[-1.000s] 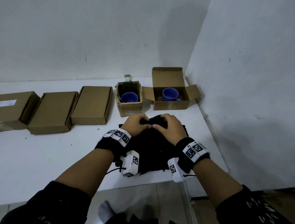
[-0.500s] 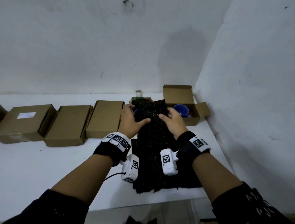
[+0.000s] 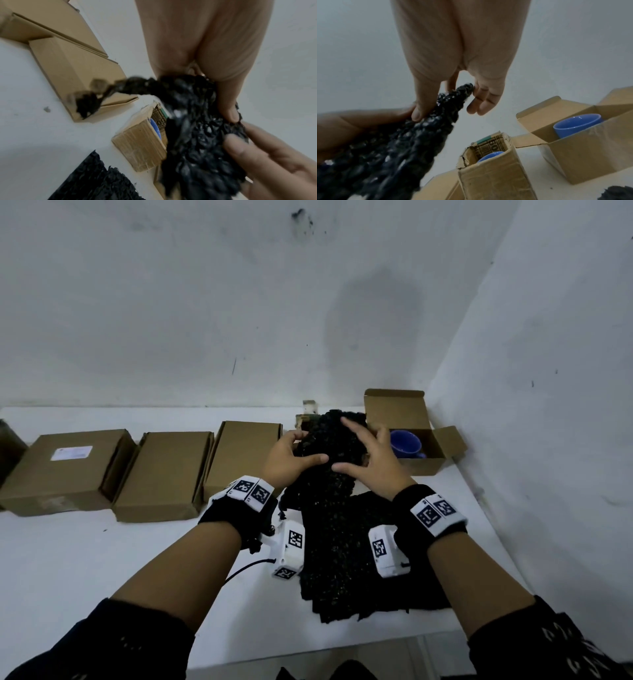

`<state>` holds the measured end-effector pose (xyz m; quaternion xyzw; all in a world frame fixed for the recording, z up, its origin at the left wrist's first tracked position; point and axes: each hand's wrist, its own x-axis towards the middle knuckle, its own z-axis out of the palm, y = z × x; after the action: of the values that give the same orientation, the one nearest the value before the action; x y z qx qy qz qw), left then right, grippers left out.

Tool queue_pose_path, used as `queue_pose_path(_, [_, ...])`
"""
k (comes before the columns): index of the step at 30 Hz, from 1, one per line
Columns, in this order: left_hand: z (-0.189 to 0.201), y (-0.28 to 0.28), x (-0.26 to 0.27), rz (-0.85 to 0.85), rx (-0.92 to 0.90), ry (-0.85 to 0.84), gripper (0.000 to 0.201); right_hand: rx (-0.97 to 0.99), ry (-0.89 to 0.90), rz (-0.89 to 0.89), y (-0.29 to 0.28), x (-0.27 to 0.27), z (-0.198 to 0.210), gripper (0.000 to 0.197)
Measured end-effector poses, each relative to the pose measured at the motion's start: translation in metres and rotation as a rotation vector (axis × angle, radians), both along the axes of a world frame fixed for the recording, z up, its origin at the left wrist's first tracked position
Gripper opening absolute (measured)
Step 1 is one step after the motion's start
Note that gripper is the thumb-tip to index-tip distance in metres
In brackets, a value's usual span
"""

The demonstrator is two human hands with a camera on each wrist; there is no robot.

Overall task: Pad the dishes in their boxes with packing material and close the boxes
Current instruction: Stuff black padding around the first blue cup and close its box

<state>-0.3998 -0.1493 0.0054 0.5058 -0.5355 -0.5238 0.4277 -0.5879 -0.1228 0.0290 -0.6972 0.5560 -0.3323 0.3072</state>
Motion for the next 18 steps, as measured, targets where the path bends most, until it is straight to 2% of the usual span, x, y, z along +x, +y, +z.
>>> queue_pose_path(3, [0.003, 0.000, 0.004, -0.070, -0.047, -0.034, 0.042, -0.072, 0.173, -0.017, -0.004, 0.004, -0.003, 0.046])
queue_pose_path(5, [0.003, -0.001, 0.008, -0.046, -0.140, -0.156, 0.039, -0.117, 0.218, -0.035, -0.010, 0.006, -0.005, 0.032])
queue_pose_path(7, [-0.003, -0.008, 0.013, 0.099, -0.287, -0.391, 0.044, -0.142, 0.252, -0.096, -0.018, 0.006, -0.007, 0.030])
queue_pose_path(9, [-0.004, -0.011, 0.017, 0.256, -0.372, -0.507, 0.051, -0.176, 0.294, -0.167, -0.024, 0.005, -0.007, 0.030])
queue_pose_path(10, [-0.003, -0.012, 0.016, 0.263, -0.387, -0.499, 0.052, -0.186, 0.318, -0.185, -0.027, 0.006, -0.006, 0.030])
queue_pose_path(12, [-0.001, -0.017, 0.009, 0.155, -0.391, -0.435, 0.053, -0.189, 0.305, -0.163, -0.035, 0.008, -0.005, 0.027])
queue_pose_path(16, [-0.001, -0.032, -0.006, -0.034, -0.238, -0.266, 0.052, -0.036, 0.006, 0.053, -0.049, 0.008, -0.003, 0.023])
queue_pose_path(18, [-0.003, -0.038, -0.009, -0.066, -0.161, -0.174, 0.043, 0.019, -0.039, 0.077, -0.057, 0.004, -0.004, 0.022])
